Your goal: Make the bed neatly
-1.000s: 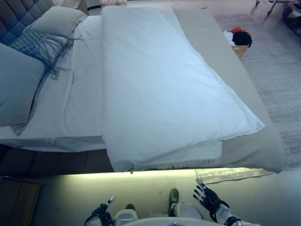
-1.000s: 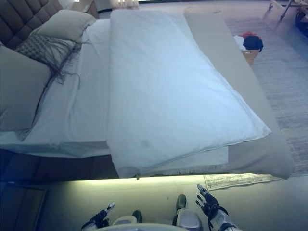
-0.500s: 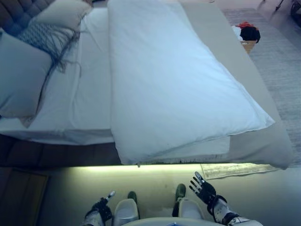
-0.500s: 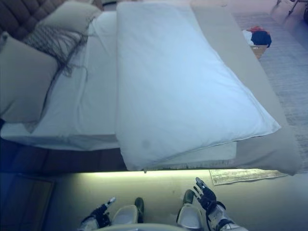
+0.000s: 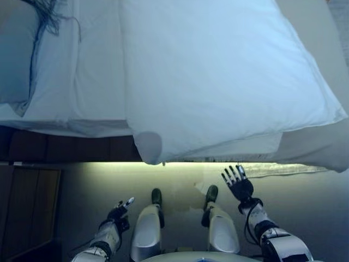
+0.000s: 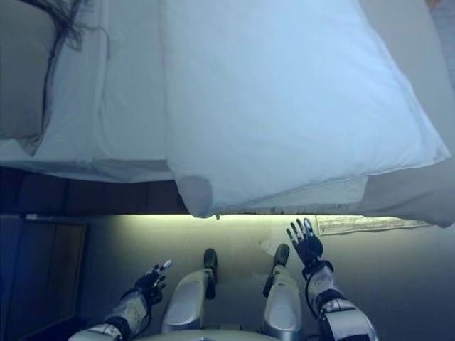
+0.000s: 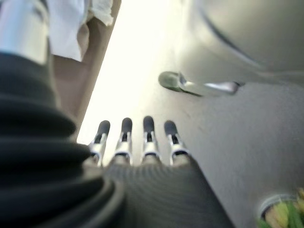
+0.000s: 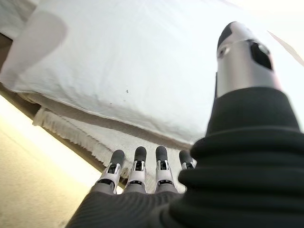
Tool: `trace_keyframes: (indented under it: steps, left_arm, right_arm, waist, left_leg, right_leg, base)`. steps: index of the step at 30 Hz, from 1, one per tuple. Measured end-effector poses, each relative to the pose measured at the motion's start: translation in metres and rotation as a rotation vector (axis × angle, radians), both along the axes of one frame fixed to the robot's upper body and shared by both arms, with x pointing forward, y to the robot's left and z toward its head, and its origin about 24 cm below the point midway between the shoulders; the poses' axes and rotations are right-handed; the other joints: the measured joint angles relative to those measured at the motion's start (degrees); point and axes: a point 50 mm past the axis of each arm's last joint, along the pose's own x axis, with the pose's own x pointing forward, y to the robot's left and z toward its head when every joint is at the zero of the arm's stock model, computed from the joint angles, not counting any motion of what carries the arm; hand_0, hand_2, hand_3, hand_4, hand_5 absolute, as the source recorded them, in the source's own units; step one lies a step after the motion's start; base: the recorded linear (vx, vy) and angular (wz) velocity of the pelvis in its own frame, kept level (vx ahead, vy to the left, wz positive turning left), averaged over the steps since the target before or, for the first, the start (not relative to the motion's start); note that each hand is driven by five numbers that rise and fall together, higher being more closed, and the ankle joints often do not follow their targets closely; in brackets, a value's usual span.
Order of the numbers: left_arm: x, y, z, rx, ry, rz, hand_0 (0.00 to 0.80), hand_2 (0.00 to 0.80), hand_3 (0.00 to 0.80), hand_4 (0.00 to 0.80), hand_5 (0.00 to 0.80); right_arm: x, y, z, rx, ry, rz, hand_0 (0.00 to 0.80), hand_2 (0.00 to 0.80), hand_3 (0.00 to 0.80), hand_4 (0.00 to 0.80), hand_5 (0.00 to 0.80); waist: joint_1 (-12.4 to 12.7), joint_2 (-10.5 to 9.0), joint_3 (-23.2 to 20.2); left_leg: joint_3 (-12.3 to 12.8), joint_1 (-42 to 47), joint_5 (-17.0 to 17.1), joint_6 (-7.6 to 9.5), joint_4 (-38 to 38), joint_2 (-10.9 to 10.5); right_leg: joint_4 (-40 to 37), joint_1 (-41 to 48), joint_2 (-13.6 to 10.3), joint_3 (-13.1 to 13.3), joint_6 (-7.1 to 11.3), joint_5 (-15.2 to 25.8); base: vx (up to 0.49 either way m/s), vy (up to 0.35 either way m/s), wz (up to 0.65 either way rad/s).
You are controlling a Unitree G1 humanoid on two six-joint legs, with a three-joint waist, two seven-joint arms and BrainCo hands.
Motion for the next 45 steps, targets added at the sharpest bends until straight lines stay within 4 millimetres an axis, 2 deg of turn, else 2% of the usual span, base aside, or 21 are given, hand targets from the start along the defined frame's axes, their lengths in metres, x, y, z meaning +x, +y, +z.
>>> trace_keyframes:
  steps: [3, 6, 12, 19, 25, 30, 34, 45]
  left_arm:
    - [0.027, -0.005, 0.015, -0.033, -0.097, 0.002, 0.000, 0.000, 0.000, 0.000, 0.000]
    - [0.047, -0.009, 0.027, -0.081, -0.179, 0.030, 0.000, 0.000, 0.000, 0.000, 0.000]
    - [0.060, -0.011, 0.039, -0.156, -0.274, 0.099, 0.000, 0.000, 0.000, 0.000, 0.000]
    - [0.077, -0.013, 0.056, -0.237, -0.364, 0.175, 0.000, 0.000, 0.000, 0.000, 0.000]
    - [0.078, -0.012, 0.060, -0.277, -0.412, 0.218, 0.000, 0.000, 0.000, 0.000, 0.000]
    - [0.076, -0.012, 0.060, -0.289, -0.419, 0.226, 0.000, 0.000, 0.000, 0.000, 0.000]
    - [0.076, -0.011, 0.061, -0.310, -0.437, 0.241, 0.000, 0.000, 0.000, 0.000, 0.000]
    - [0.054, 0.003, 0.050, -0.299, -0.426, 0.290, 0.000, 0.000, 0.000, 0.000, 0.000]
  right_arm:
    - [0.031, -0.012, 0.031, -0.047, -0.078, -0.008, 0.000, 0.000, 0.000, 0.000, 0.000]
    - [0.054, -0.023, 0.058, -0.089, -0.131, -0.027, 0.000, 0.000, 0.000, 0.000, 0.000]
    - [0.073, -0.040, 0.088, -0.131, -0.150, -0.063, 0.000, 0.000, 0.000, 0.000, 0.000]
    - [0.083, -0.061, 0.116, -0.193, -0.179, -0.096, 0.000, 0.000, 0.000, 0.000, 0.000]
    - [0.093, -0.076, 0.144, -0.257, -0.199, -0.096, 0.000, 0.000, 0.000, 0.000, 0.000]
    - [0.110, -0.070, 0.178, -0.269, -0.286, -0.070, 0.000, 0.000, 0.000, 0.000, 0.000]
    - [0.112, -0.074, 0.190, -0.303, -0.304, -0.069, 0.000, 0.000, 0.000, 0.000, 0.000]
    - [0.118, -0.079, 0.216, -0.352, -0.328, -0.053, 0.000, 0.000, 0.000, 0.000, 0.000]
  waist:
    - [0.0, 1.03, 2.6]
    - [0.8, 1.06, 4.6]
    - [1.4, 0.77, 5.3]
    - [1.6, 1.26, 5.8]
    - [2.9, 1.70, 6.0]
    - [3.4, 2.33, 6.4]
    - [4.5, 2.68, 6.7]
    - [4.7, 2.72, 6.7]
  left_leg:
    - [-0.9, -4.1, 0.0, 0.07, 2.5, -0.2]
    - [-1.4, -7.6, -0.5, -0.01, 5.8, -0.7]
    - [-2.8, -16.6, -4.4, 0.05, 16.8, -0.4]
    - [-4.4, -25.0, -6.1, -0.12, 25.1, 0.0]
    - [-5.1, -29.3, -5.8, 0.27, 27.1, 0.1]
    - [-5.6, -31.7, -6.4, -0.06, 29.5, -0.2]
    - [-5.8, -32.1, -7.3, -0.10, 31.3, -0.1]
    - [-6.0, -32.1, -7.4, 0.02, 32.7, -0.2]
  right_leg:
    - [4.0, -4.2, -0.5, -0.2, -0.26, -1.0]
    - [10.9, -9.2, -1.8, 0.2, -0.75, -3.8]
    - [24.1, -18.9, -3.7, 1.9, -1.88, -9.5]
    - [31.9, -27.0, -4.5, 3.0, -2.77, -11.1]
    - [33.8, -30.7, -4.3, 3.4, -2.93, -11.2]
    - [36.0, -32.7, -4.5, 3.5, -3.20, -12.1]
    - [37.8, -33.0, -4.8, 3.6, -3.23, -13.1]
    - [39.3, -33.0, -5.1, 3.8, -3.32, -13.3]
  base:
    - [-0.142, -0.043, 0.13]
    - [-0.116, 0.007, 0.14]
    - [-0.093, 0.000, 0.07]
    - [-0.030, -0.007, 0.02]
    - [-0.036, -0.013, 0.06]
    - [-0.014, 0.014, 0.06]
    - [0.003, 0.008, 0.00]
    - [0.000, 0.000, 0.00]
